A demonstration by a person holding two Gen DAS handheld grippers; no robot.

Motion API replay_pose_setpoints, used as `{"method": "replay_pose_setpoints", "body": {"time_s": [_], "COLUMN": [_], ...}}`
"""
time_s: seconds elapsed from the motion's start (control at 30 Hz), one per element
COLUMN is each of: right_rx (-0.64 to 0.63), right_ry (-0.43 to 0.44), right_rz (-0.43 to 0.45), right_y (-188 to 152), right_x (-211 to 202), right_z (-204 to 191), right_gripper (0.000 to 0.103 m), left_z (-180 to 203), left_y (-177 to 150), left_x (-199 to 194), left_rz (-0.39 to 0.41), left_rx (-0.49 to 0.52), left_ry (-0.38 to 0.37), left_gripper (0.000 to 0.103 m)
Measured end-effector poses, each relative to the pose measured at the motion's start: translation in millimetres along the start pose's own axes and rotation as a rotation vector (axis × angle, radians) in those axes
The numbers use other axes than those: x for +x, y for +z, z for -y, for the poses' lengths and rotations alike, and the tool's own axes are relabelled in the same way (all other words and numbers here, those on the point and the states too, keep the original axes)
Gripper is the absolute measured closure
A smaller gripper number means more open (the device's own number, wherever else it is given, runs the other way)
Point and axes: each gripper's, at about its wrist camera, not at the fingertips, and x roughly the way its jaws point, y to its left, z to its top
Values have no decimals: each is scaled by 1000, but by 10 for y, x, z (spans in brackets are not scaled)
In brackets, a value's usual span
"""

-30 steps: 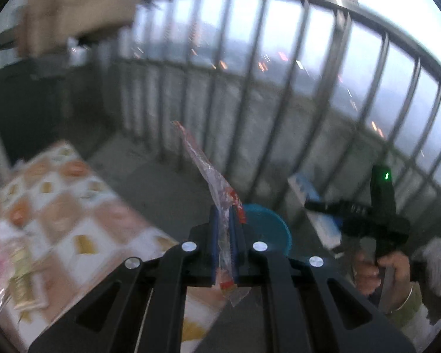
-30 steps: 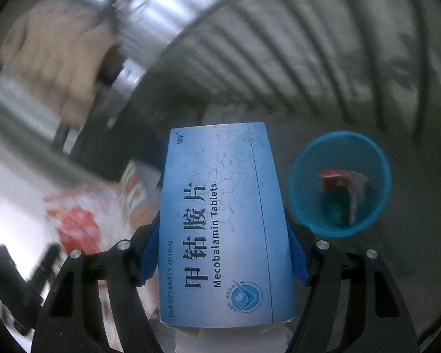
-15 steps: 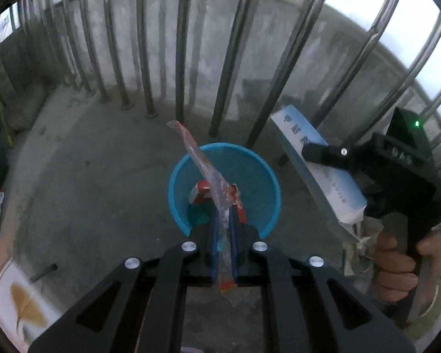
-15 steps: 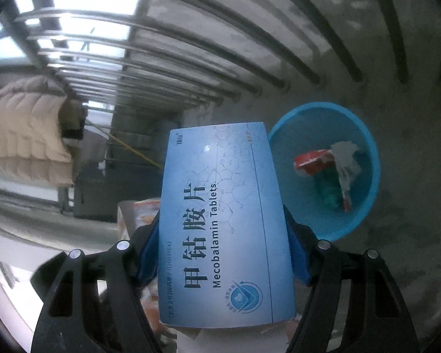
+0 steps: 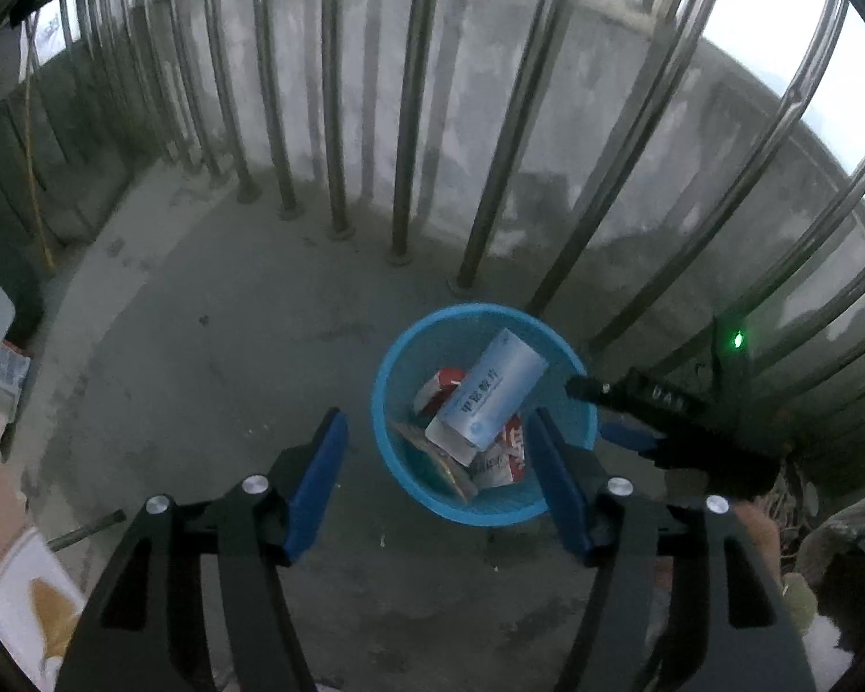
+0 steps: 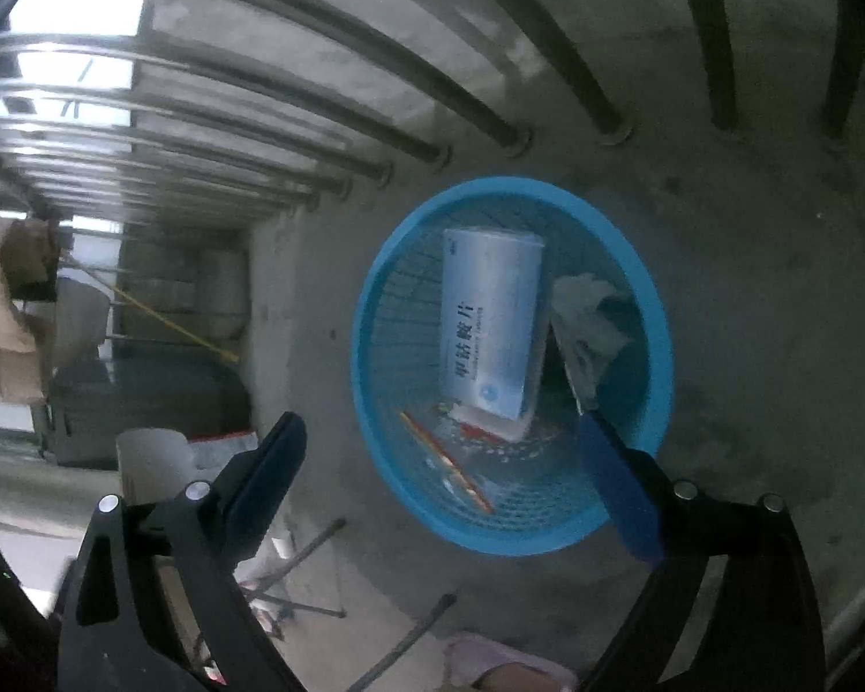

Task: Collect trash
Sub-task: 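Open both tools to drop the box and wrapper into the wastebasket, then turn both tools back toward the table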

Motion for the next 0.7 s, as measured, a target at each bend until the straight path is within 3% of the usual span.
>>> {"method": "replay_pose_setpoints", "body": {"time_s": [0.3, 0.6, 0.7], "right_rx": [-156, -345, -411], "right_ry": [-42, -30, -34], "right_rz": [73, 95, 89], "right_y": [-144, -506, -699], "right_x": [-294, -478, -551], "right_z": [-323, -861, -1115], "right_gripper": [14, 14, 14], "left_z": [-303, -1070, -1288], "left_y": [-130, -854, -1243], "left_x": [-939, -2183, -2612], "left_rz": [120, 296, 368], "left_rx": [-42, -263, -316], "left_ry": [34, 100, 173], "left_gripper": [30, 25, 25]}}
